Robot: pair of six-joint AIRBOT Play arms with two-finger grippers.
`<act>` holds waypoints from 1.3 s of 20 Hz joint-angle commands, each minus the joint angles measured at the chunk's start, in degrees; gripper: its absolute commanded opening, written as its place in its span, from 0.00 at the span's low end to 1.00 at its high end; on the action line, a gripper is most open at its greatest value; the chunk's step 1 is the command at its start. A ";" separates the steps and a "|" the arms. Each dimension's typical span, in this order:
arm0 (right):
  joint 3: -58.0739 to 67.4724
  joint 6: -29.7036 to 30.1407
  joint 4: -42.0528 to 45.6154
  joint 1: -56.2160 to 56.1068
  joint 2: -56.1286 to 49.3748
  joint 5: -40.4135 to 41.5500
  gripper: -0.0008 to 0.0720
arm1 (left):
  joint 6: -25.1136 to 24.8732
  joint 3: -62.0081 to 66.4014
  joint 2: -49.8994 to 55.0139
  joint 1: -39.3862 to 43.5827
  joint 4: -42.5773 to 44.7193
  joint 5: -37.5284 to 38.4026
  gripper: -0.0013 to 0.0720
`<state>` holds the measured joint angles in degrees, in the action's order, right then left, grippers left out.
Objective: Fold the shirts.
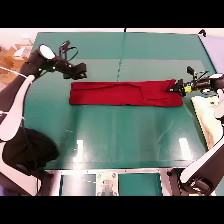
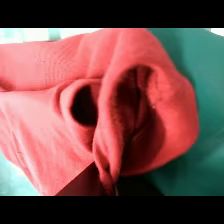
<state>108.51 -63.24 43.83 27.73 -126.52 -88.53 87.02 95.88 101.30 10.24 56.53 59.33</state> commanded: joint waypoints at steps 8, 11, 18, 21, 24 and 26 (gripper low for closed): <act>5.05 -6.45 -0.81 -4.44 16.11 -9.51 0.04 | -2.03 0.33 10.36 17.81 -8.17 -21.68 0.04; 5.14 -7.52 -3.06 -7.63 23.52 -11.45 0.04 | -1.99 3.34 14.27 22.03 -11.23 -24.76 0.04; 5.14 -10.95 -6.91 -15.30 30.93 -11.39 0.04 | -1.57 9.11 22.18 26.51 -21.14 -27.17 0.04; 5.14 -10.99 -6.71 -17.59 30.91 -9.90 0.04 | -1.62 9.44 23.96 27.02 -25.55 -24.85 0.04; 5.09 -12.07 -4.79 -18.27 30.77 -8.37 0.04 | -2.08 11.76 23.21 23.93 -25.46 -15.30 0.04; 4.94 -13.07 -3.91 -18.67 30.73 -8.33 0.04 | -3.80 13.73 21.27 19.23 -25.24 -4.63 0.04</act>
<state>113.54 -75.00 38.57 9.96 -95.88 -97.67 85.03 107.35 123.83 33.47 32.47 42.46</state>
